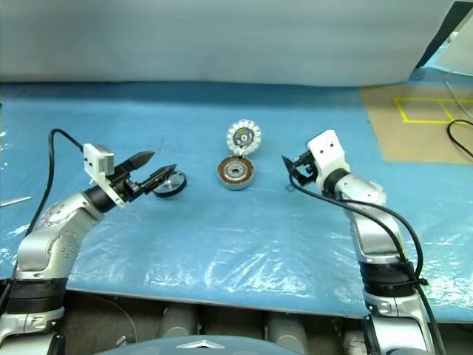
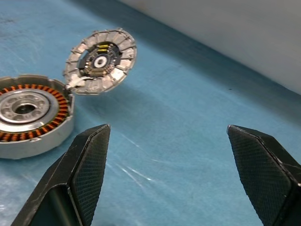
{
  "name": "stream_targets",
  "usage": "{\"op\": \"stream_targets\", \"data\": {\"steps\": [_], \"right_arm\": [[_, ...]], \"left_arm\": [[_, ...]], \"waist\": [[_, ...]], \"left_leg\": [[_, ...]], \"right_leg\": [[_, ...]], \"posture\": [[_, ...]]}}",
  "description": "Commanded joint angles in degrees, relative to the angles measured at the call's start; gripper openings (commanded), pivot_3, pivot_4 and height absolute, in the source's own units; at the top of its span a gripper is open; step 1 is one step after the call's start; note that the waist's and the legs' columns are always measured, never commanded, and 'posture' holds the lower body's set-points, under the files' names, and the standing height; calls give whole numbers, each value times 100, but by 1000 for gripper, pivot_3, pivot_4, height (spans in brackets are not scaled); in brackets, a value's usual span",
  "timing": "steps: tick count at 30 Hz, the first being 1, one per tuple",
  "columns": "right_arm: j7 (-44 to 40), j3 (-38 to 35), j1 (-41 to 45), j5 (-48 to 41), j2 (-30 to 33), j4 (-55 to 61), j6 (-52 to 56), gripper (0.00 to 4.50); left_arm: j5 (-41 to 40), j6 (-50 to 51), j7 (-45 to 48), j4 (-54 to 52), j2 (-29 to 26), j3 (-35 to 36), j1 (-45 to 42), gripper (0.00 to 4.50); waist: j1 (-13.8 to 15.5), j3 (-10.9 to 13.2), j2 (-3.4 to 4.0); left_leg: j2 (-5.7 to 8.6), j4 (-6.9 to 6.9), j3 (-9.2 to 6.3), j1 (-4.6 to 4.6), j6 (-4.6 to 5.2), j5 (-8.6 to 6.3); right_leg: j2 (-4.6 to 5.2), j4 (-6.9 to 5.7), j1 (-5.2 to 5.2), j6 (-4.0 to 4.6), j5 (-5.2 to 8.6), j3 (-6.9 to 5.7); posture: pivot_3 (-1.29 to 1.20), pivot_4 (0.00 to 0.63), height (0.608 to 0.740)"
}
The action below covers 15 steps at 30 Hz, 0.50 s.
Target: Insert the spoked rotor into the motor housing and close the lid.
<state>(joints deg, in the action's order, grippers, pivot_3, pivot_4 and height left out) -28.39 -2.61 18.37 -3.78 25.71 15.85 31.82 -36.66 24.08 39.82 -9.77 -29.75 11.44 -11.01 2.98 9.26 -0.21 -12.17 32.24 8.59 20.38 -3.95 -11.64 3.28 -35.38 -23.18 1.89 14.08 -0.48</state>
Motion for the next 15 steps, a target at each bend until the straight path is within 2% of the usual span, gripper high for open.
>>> {"op": "stream_targets", "data": {"steps": [1,8,15], "right_arm": [[188,-12,-208,-86,-112,525,98,4173],[478,302,-460,-119,-437,1146,569,4173],[430,195,-6,-88,-225,460,284,4173]], "left_arm": [[-428,391,226,-414,-235,199,1,4470],[-996,1073,393,-477,-588,370,-233,4470],[-795,939,602,-310,-535,101,-475,4470]], "waist": [[-5,0,0],[-31,2,3],[-29,2,3]], "left_leg": [[1,-2,0,0,0,0],[-2,-8,0,-3,-1,0],[0,-4,1,-2,-1,0]], "right_leg": [[0,0,-1,0,0,0],[-4,2,-2,-2,-1,-1],[-1,5,0,-6,-3,1]], "posture": [[0,150,740],[0,150,740],[0,150,740]]}}
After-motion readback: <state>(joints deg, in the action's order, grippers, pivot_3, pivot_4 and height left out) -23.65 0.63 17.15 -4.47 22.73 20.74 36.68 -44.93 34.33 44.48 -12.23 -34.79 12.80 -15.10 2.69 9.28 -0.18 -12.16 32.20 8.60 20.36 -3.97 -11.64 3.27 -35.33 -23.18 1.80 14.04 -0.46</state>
